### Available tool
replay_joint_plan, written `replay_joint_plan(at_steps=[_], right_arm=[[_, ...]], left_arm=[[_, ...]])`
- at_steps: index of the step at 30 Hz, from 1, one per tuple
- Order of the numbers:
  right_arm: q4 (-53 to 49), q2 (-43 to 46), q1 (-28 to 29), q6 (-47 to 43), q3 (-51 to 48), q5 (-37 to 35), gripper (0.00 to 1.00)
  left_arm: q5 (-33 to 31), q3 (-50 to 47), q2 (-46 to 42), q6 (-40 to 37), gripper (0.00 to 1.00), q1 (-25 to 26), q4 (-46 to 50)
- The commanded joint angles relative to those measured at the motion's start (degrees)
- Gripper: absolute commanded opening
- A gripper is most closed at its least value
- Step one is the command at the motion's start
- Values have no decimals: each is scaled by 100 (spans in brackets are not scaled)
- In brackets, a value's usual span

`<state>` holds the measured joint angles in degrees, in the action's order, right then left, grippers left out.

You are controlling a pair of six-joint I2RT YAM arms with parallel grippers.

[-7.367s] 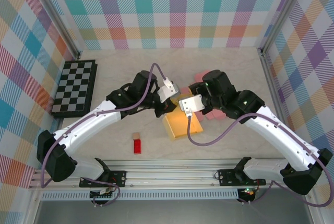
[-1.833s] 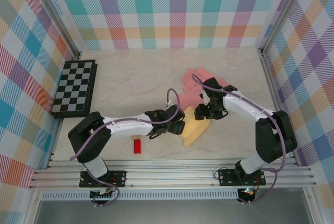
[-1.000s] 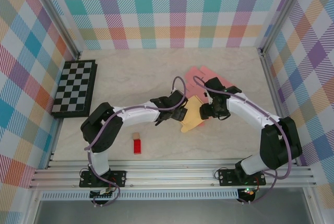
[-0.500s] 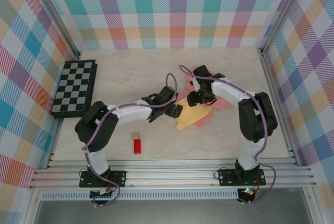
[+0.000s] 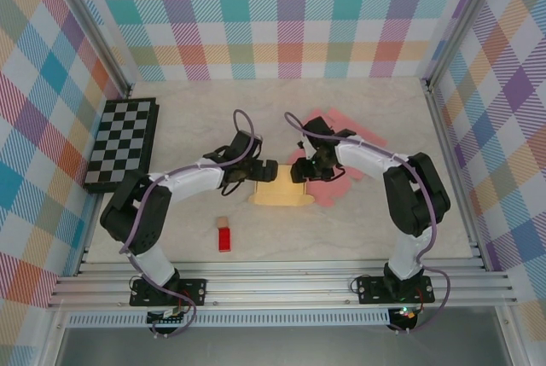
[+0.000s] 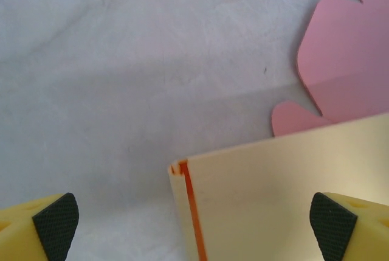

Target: Fold the paper box

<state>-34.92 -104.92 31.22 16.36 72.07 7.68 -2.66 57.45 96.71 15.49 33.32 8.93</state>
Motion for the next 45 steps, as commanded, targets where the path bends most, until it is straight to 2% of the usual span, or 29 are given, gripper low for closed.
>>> replay_joint_plan(at_steps=[1, 5, 9, 11, 14, 16, 21, 25, 35, 45], right_arm=[[34, -214, -1, 200, 278, -17, 56], [-80, -223, 2, 314, 404, -176, 56], [-49, -184, 24, 368, 339, -214, 56], [-4, -158, 54, 368, 296, -248, 56], [74, -120, 102, 345, 226, -283, 56], [90, -120, 131, 333, 189, -311, 56], [136, -69, 138, 323, 99, -307, 56], [202, -7, 141, 324, 44, -305, 56], [331, 15, 139, 315, -52, -225, 56], [386, 5, 140, 343, -132, -223, 56]], left_arm=[[480, -254, -279, 492, 100, -222, 196], [560, -339, -617, 996, 100, -317, 962], [1378, -642, -869, 1929, 100, -309, 764], [1478, -659, -882, 2293, 100, -279, 751], [1353, -446, -843, 2712, 100, -245, 633], [1237, -93, -720, 2824, 100, -194, 1114], [839, 294, -550, 3032, 100, 251, 1508], [604, 400, -392, 3251, 100, 385, 1751], [547, 408, -189, 3775, 100, 456, 1885], [847, 529, -53, 4484, 100, 507, 2031]])
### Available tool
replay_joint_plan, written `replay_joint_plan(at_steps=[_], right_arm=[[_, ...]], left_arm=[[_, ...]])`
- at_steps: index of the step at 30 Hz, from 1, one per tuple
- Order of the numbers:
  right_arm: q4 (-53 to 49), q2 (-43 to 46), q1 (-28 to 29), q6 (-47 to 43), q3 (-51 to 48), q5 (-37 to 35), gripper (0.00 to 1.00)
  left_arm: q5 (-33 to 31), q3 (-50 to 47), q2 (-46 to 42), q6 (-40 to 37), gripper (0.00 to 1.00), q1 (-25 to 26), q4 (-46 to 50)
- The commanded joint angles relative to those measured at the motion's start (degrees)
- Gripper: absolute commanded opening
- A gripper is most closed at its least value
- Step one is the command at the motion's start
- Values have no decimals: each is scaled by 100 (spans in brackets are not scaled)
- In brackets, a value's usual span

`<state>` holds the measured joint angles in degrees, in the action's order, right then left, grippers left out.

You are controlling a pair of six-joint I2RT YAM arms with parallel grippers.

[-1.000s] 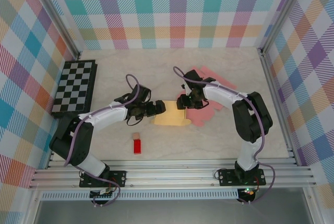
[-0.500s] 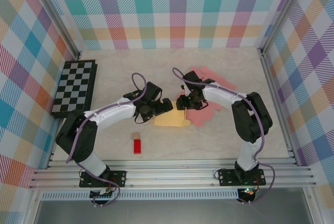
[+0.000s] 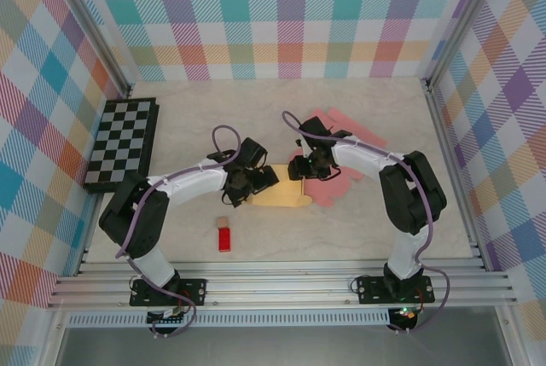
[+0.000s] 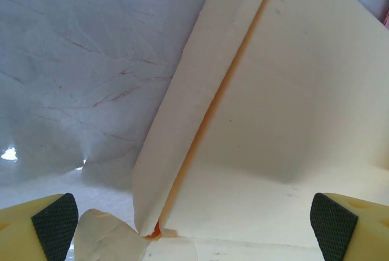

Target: Fold the paper box

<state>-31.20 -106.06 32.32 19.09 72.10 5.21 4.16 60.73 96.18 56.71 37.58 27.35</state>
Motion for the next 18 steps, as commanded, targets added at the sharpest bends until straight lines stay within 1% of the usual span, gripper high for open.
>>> replay_joint_plan(at_steps=[1, 14, 16, 18], right_arm=[[15, 112, 25, 78, -134, 19, 56], [70, 76, 30, 90, -161, 37, 56], [64, 76, 29, 86, -161, 25, 56], [68, 82, 34, 95, -169, 24, 56]], left_arm=[[196, 215, -9, 412, 100, 97, 200], [453, 368, 38, 653, 100, 206, 144], [376, 408, 56, 601, 100, 214, 219], [137, 470, 89, 500, 100, 214, 444]])
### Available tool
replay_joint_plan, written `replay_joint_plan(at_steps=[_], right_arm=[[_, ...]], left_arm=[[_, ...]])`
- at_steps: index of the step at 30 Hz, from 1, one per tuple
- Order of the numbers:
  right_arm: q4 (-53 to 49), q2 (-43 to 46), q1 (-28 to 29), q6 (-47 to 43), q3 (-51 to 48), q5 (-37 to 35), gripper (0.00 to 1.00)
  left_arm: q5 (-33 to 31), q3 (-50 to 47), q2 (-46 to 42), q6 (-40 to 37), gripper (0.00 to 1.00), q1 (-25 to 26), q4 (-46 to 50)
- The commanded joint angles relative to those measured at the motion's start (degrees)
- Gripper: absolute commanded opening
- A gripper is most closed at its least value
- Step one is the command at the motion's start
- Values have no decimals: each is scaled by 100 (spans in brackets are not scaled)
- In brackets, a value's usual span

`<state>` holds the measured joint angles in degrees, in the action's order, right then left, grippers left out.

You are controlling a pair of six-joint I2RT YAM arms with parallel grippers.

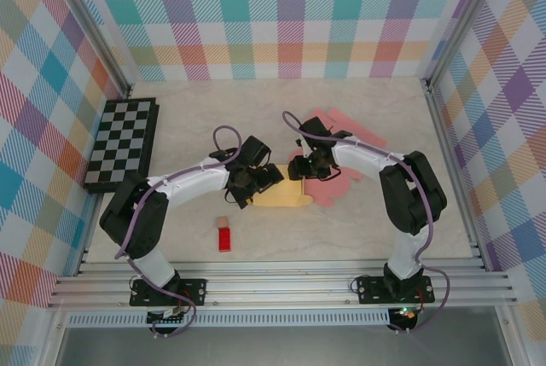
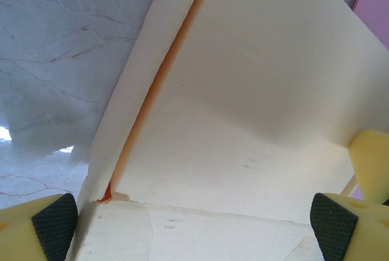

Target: Fold the paper box

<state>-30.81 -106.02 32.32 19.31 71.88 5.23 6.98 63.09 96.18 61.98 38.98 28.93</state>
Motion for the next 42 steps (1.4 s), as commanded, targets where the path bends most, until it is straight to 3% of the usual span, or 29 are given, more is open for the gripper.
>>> replay_joint_plan(at_steps=[1, 11, 28, 42], right_arm=[[31, 73, 33, 73, -150, 21, 56], [0, 107, 31, 52, -165, -2, 56], [-68, 168, 32, 18, -187, -22, 56], [-509, 856, 31, 63, -296, -32, 60]], left_arm=[[-210, 231, 96, -68, 100, 74, 306], [-25, -22, 353, 18, 96, 66, -119], [-292, -86, 556, -89, 93, 57, -107], [-363, -95, 639, -133, 93, 28, -85]])
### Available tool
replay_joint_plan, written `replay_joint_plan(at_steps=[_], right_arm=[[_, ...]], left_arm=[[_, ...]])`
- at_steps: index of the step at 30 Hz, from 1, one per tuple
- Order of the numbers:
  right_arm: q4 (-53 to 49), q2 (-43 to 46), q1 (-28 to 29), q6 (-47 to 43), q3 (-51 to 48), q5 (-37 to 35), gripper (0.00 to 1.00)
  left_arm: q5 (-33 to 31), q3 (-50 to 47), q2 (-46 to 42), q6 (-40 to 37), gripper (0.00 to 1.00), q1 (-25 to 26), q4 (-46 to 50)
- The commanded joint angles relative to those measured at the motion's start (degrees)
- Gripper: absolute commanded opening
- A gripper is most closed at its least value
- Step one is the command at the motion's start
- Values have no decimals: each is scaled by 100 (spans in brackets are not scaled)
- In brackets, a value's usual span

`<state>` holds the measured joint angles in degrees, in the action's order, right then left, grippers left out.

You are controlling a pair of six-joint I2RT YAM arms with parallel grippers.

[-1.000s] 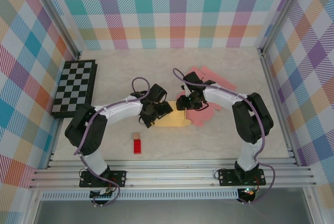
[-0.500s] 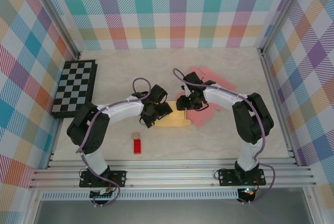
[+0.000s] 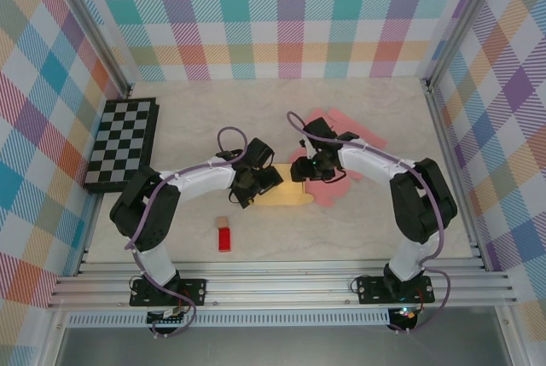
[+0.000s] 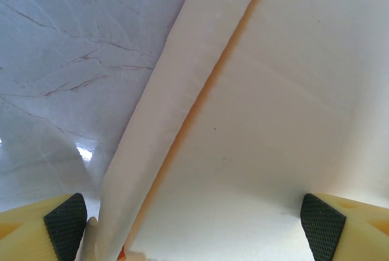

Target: Fold the paper box

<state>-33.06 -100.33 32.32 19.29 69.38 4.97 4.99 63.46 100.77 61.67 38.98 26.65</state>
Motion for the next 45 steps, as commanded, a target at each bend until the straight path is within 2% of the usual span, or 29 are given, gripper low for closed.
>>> replay_joint_plan(at_steps=[1, 7, 14, 23, 38, 45], right_arm=[[-335, 333, 29, 70, -52, 31, 60], [-321, 668, 54, 317, -333, 568, 58], [76, 911, 98, 629, -885, 963, 48], [362, 871, 247, 812, -1251, 1074, 43], [472, 765, 355, 874, -1261, 1087, 40], [511, 690, 363, 876, -1344, 1088, 35]], left_arm=[[-167, -140, 180, -107, 93, 30, 154], [-161, -158, 180, -117, 93, 22, 138], [-151, -193, 162, -103, 93, 22, 92], [-175, -255, 111, -85, 93, 22, 60], [-176, -292, 125, -70, 93, 22, 20], [-179, -326, 132, -58, 93, 22, 6]])
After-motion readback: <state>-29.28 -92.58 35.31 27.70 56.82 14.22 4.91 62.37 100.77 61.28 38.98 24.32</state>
